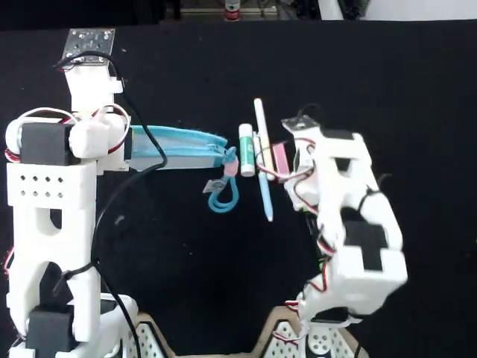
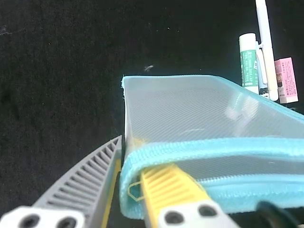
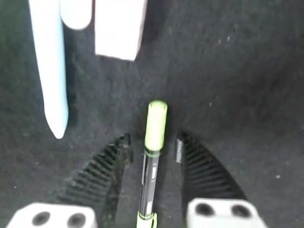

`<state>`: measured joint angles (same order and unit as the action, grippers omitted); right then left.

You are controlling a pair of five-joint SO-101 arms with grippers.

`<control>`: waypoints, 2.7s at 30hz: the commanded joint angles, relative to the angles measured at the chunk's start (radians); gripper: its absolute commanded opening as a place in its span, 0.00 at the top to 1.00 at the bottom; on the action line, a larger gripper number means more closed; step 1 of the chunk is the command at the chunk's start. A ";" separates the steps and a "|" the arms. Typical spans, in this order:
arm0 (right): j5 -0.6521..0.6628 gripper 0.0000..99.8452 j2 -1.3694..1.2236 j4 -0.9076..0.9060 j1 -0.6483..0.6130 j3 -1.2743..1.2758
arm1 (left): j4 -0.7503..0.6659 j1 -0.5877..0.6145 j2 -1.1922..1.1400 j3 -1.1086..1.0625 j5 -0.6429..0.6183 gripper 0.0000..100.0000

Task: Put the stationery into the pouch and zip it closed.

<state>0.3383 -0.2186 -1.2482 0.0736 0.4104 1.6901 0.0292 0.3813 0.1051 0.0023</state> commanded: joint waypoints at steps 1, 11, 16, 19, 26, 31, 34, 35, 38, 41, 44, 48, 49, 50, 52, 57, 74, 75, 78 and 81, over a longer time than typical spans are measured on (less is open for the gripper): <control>0.029 0.89 -0.045 -0.023 0.002 -0.111 | 0.003 -0.018 -0.006 -0.024 -0.002 0.97; 0.144 0.99 0.249 -0.044 0.028 0.013 | 0.003 -0.019 -0.006 -0.024 -0.002 0.97; 0.137 0.99 0.638 -0.195 0.005 0.028 | 0.003 -0.019 -0.006 -0.024 -0.002 0.97; 0.092 0.99 0.851 -0.281 -0.038 -0.059 | 0.003 -0.019 -0.006 -0.024 -0.002 0.97; -0.152 0.99 1.179 -0.259 -0.321 -0.283 | 0.003 -0.019 -0.008 -0.024 -0.002 0.97; -0.292 0.99 1.271 -0.015 -0.509 -0.306 | 0.003 -0.019 -0.008 -0.025 -0.002 0.97; -0.339 0.99 1.291 0.140 -0.623 -0.300 | 0.003 -0.019 -0.009 -0.025 -0.002 0.97; -0.345 0.99 1.293 0.189 -0.660 -0.302 | 0.003 -0.019 -0.011 -0.025 -0.002 0.97; -0.342 0.99 1.290 0.330 -0.766 -0.298 | 0.003 -0.019 -0.012 -0.025 -0.002 0.97; -0.341 0.99 1.274 0.454 -0.810 -0.239 | 0.003 -0.019 -0.009 -0.025 -0.002 0.97; -0.341 0.99 1.254 0.569 -0.809 -0.145 | 0.003 -0.019 -0.008 -0.025 -0.002 0.97; -0.339 0.99 1.248 0.655 -0.809 -0.021 | 0.005 -0.018 -0.008 -0.025 -0.002 0.97; -0.339 0.99 1.248 0.672 -0.807 0.010 | 0.005 -0.018 -0.008 -0.025 -0.002 0.97; -0.336 0.99 1.248 0.686 -0.802 0.041 | 0.005 -0.018 -0.008 -0.025 -0.002 0.97; -0.302 0.99 1.248 0.713 -0.769 0.108 | 0.005 -0.018 -0.008 -0.025 -0.002 0.97; -0.270 0.99 1.254 0.812 -0.736 0.255 | 0.005 -0.018 -0.008 -0.025 -0.002 0.97; -0.235 0.85 1.245 0.479 -0.738 0.139 | 0.011 -0.012 -0.008 -0.025 0.003 0.97; -0.233 0.87 1.244 0.446 -0.738 0.111 | 0.017 -0.013 -0.008 -0.024 0.003 0.97; -0.229 0.91 1.219 0.353 -0.733 0.019 | 0.017 -0.022 -0.015 -0.022 0.000 0.97; -0.215 0.92 1.171 0.187 -0.683 -0.147 | 0.021 -0.048 -0.014 -0.022 0.000 0.97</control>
<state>0.1112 0.9889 -0.9306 -0.6674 0.4457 1.6993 0.0184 0.3813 0.1036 0.0023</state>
